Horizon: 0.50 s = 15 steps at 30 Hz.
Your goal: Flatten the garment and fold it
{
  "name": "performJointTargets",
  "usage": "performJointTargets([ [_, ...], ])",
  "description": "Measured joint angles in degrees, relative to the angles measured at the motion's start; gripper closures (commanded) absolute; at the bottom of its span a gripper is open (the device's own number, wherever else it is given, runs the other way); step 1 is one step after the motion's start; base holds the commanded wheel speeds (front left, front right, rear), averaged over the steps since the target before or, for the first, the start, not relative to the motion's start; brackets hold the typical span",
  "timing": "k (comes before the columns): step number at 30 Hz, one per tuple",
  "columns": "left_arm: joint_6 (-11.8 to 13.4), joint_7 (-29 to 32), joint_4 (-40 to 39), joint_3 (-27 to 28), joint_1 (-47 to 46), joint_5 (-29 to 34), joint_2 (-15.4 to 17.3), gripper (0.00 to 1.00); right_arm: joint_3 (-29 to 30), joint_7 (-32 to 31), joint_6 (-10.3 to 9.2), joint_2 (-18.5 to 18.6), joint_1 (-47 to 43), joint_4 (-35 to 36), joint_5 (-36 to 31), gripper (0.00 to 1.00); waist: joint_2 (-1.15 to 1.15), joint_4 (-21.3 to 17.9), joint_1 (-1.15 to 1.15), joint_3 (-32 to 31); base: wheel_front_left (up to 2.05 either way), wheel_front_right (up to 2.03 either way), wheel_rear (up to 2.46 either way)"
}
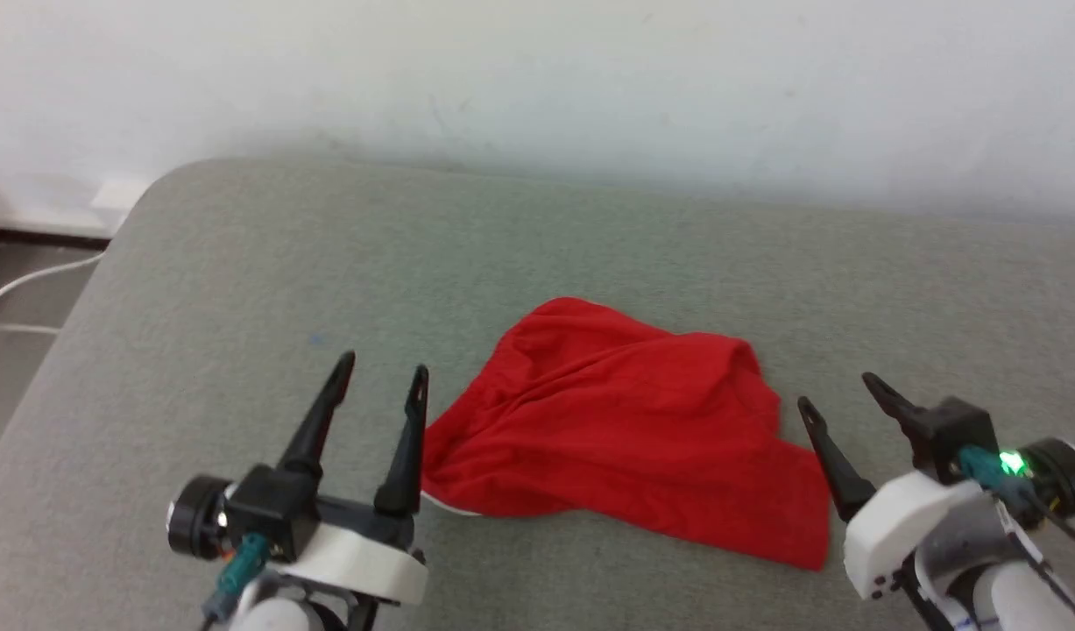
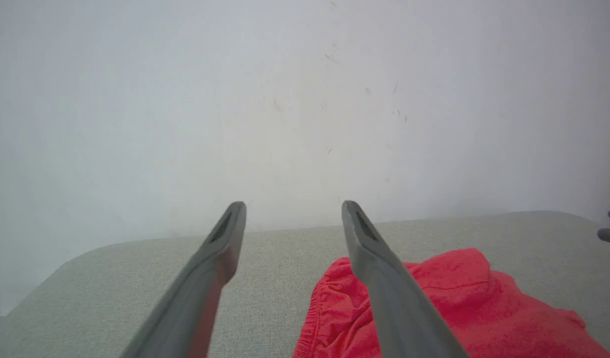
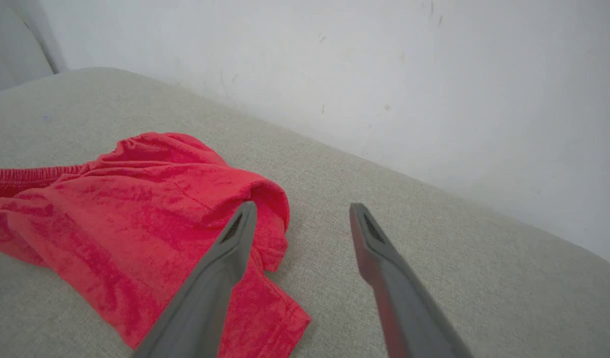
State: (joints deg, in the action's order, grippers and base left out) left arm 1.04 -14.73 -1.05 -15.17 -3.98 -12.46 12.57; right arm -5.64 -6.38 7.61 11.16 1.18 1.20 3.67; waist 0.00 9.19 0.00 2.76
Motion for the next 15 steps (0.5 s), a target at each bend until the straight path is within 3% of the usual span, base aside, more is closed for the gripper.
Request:
performJointTargets([
  [5,-1.8,0.0,-0.9,1.1,2.5,2.3,-3.5,0.0,-6.1,-8.2,0.0,6.7,7.1,-4.1,6.1,0.0,0.0,3.4,0.0,1.1,0.0,0.0,0.0],
  [15,-5.4,0.0,0.3,3.5,2.1,4.0,-7.6,0.0,-13.6,-16.3,0.0,14.2,19.0,-18.2,10.9,0.0,0.0,9.9,0.01,5.6,0.0,0.0,0.0],
])
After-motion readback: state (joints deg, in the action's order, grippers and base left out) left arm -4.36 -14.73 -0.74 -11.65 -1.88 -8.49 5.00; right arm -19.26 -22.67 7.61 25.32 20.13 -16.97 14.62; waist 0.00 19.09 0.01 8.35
